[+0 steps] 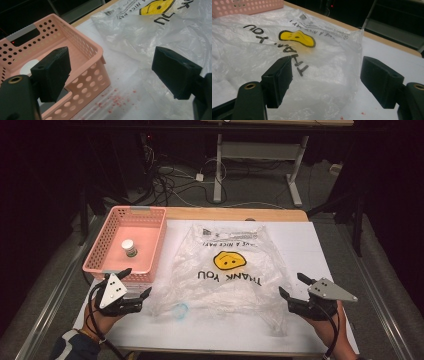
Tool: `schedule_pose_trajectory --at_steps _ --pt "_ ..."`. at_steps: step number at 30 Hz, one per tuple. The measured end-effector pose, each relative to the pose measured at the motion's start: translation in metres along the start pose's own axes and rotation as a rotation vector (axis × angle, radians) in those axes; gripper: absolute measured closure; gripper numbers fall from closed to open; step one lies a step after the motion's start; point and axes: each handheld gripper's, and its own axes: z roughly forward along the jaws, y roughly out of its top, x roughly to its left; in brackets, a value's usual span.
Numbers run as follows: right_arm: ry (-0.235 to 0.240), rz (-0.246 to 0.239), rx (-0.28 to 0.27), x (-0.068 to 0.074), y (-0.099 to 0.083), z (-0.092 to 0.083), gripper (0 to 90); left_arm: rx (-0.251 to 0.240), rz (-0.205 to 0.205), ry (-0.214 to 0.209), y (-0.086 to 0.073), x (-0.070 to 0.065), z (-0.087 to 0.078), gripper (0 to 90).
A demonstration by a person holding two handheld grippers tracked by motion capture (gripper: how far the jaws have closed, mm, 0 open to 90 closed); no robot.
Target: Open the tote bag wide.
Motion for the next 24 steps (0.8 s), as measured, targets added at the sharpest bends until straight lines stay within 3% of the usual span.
schedule_pose_trajectory --at_steps 9,12,13,14,15,18,21,22,24 --pt "0.027 0.014 0.027 -0.005 -0.001 0.007 25.6 0.022 0.029 -0.026 -0.002 -0.005 0.005 15.5" --pt "0.020 0.035 0.028 -0.015 0.001 0.012 25.9 0.031 0.025 -0.032 -0.002 -0.007 0.006 15.6" --pt "0.012 0.044 0.026 -0.020 0.003 0.013 27.0 0.034 0.031 -0.034 -0.001 -0.008 0.006 16.2" --pt "0.004 0.057 0.019 -0.026 0.006 0.016 28.3 0.041 0.062 -0.025 -0.002 -0.009 0.004 17.6" --pt "0.001 0.064 0.019 -0.032 0.009 0.019 28.6 0.041 0.062 -0.025 -0.002 -0.009 0.004 17.6" --pt "-0.048 0.039 0.052 -0.052 0.023 0.035 31.1 0.038 0.044 -0.036 -0.003 -0.007 0.005 17.3" --pt "-0.045 0.096 0.098 -0.075 0.037 0.062 34.3 0.030 0.040 -0.036 -0.002 -0.006 0.004 17.3" --pt "-0.045 0.096 0.098 -0.075 0.037 0.062 34.3 0.028 0.040 -0.037 -0.002 -0.006 0.004 17.3" --pt "-0.060 0.105 0.159 -0.091 0.047 0.092 40.0 0.022 0.036 -0.045 -0.002 -0.006 0.004 17.4"
